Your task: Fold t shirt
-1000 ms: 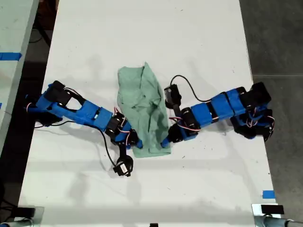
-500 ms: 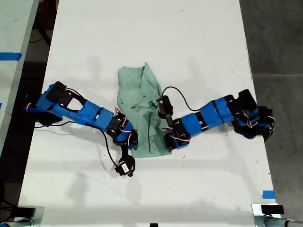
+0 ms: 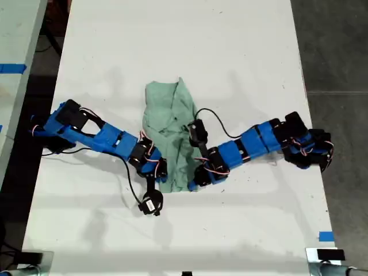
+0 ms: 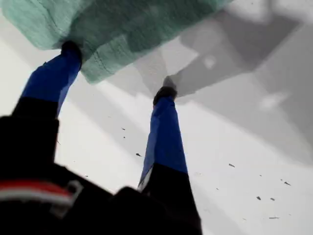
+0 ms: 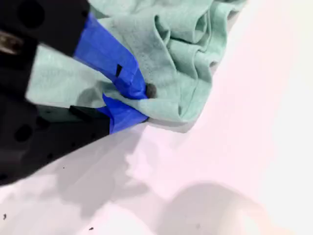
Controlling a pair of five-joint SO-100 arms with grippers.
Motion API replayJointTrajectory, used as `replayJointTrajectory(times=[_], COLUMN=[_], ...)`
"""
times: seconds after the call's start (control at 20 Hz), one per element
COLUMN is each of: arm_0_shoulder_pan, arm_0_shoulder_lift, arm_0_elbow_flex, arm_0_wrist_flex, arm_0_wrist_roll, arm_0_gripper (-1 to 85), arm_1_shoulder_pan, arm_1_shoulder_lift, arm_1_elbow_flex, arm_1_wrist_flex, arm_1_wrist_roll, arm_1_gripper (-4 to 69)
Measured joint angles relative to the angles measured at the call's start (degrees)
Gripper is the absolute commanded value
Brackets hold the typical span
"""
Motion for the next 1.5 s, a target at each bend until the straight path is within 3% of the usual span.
replayJointTrajectory(times=[0.35, 0.4, 0.45, 0.5, 1.05, 1.3, 1.5], arm_0_shoulder_pan=[0.00, 0.00, 0.00, 0.00, 4.57, 5.54, -1.05], arm_0_shoulder_lift=[0.00, 0.00, 0.00, 0.00, 4.22, 19.42, 31.03], arm_0_elbow_flex=[0.00, 0.00, 0.00, 0.00, -4.48, -4.66, -2.81], arm_0_wrist_flex=[0.00, 0.00, 0.00, 0.00, 2.81, 13.54, 21.88], arm_0_wrist_roll=[0.44, 0.44, 0.44, 0.44, 2.11, 2.29, 5.54], arm_0_gripper=[-0.3, -0.3, -0.3, -0.3, -0.3, -0.3, -0.3], arm_1_shoulder_pan=[-0.09, -0.09, -0.09, -0.09, -2.55, -0.53, 7.38], arm_1_shoulder_lift=[1.85, 1.41, 0.26, -1.05, 3.16, 16.96, 24.43], arm_1_elbow_flex=[0.00, 0.00, 0.00, 0.00, -6.24, -6.24, -4.48], arm_1_wrist_flex=[-2.55, -3.78, -4.92, -5.71, -6.15, -9.93, -10.20], arm_1_wrist_roll=[-0.18, -0.18, -0.35, -0.35, -7.56, -18.02, -24.79], arm_1_gripper=[30.5, 26.1, 7.5, -0.5, -0.5, -0.4, -0.4])
